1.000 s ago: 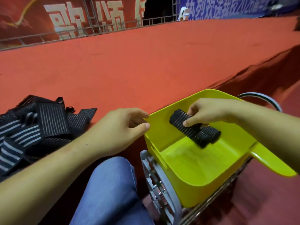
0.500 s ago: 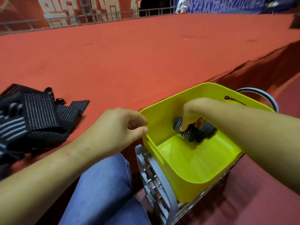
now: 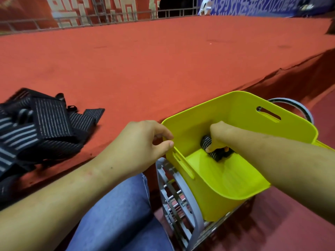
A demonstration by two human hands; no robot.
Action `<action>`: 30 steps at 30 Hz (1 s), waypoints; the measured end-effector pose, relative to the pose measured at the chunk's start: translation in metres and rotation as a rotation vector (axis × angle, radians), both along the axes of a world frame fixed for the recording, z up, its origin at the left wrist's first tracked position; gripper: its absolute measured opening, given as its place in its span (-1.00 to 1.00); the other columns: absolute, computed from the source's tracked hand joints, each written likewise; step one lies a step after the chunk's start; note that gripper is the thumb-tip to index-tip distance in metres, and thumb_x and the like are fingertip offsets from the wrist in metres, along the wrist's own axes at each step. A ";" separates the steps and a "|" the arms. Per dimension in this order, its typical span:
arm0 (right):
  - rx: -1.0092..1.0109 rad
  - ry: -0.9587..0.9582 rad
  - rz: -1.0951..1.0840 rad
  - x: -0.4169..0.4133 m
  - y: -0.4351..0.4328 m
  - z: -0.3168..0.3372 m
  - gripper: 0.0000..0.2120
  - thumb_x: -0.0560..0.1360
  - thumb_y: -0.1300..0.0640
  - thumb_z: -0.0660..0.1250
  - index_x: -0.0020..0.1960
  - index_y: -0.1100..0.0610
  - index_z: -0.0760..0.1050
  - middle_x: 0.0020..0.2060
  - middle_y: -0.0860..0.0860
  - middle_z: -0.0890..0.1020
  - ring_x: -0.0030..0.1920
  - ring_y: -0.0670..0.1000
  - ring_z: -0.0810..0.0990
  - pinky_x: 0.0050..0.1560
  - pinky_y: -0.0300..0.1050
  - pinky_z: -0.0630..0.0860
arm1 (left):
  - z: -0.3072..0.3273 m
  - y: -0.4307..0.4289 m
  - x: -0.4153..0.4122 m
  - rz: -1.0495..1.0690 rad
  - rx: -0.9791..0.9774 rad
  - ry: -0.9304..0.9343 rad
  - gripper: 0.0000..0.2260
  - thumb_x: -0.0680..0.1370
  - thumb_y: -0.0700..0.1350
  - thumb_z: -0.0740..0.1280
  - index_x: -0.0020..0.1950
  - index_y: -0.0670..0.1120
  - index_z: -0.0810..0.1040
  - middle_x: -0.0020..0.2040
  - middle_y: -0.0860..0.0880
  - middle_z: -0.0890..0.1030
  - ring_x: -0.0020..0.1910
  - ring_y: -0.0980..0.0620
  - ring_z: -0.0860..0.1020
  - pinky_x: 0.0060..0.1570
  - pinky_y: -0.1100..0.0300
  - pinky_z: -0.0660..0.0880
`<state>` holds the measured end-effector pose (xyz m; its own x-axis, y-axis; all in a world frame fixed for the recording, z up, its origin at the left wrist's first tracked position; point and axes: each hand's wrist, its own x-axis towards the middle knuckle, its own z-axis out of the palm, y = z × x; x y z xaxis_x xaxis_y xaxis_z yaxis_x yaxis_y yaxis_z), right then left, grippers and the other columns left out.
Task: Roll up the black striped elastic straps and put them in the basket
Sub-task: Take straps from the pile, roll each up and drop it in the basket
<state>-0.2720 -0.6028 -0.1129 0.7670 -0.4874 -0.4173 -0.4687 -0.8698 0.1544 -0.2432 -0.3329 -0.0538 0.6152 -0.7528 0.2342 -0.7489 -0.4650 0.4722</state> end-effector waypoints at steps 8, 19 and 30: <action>-0.051 -0.006 -0.018 0.003 0.004 -0.001 -0.45 0.45 -0.24 0.55 -0.21 0.18 0.37 -0.14 0.11 0.58 -0.10 0.15 0.65 -0.01 -0.02 0.65 | 0.000 0.018 -0.011 -0.109 0.017 -0.026 -0.70 0.61 0.09 0.39 0.34 0.12 0.61 0.38 0.21 0.56 0.37 0.31 0.46 0.40 0.18 0.44; -0.040 -0.029 0.021 0.012 0.019 0.025 -0.49 0.47 -0.28 0.51 -0.25 0.15 0.49 -0.41 0.02 0.62 -0.26 0.09 0.68 -0.03 -0.07 0.68 | -0.011 0.029 -0.012 -0.114 -0.013 0.008 -0.68 0.63 0.05 0.37 0.39 0.12 0.58 0.45 0.20 0.50 0.44 0.34 0.38 0.43 0.20 0.39; 0.157 -0.271 0.191 0.014 0.077 0.089 -0.71 0.57 0.06 0.32 -0.22 0.16 0.68 -0.40 -0.02 0.71 -0.36 -0.04 0.70 -0.37 -0.32 0.47 | -0.009 0.060 -0.019 -0.032 -0.081 0.030 -0.70 0.63 0.04 0.36 0.37 0.14 0.59 0.36 0.29 0.55 0.36 0.39 0.42 0.37 0.38 0.35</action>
<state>-0.2583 -0.5258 -0.0239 0.9310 -0.2710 -0.2446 -0.3013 -0.9487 -0.0956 -0.2623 -0.2731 -0.0627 0.5989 -0.7515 0.2767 -0.7474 -0.4006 0.5300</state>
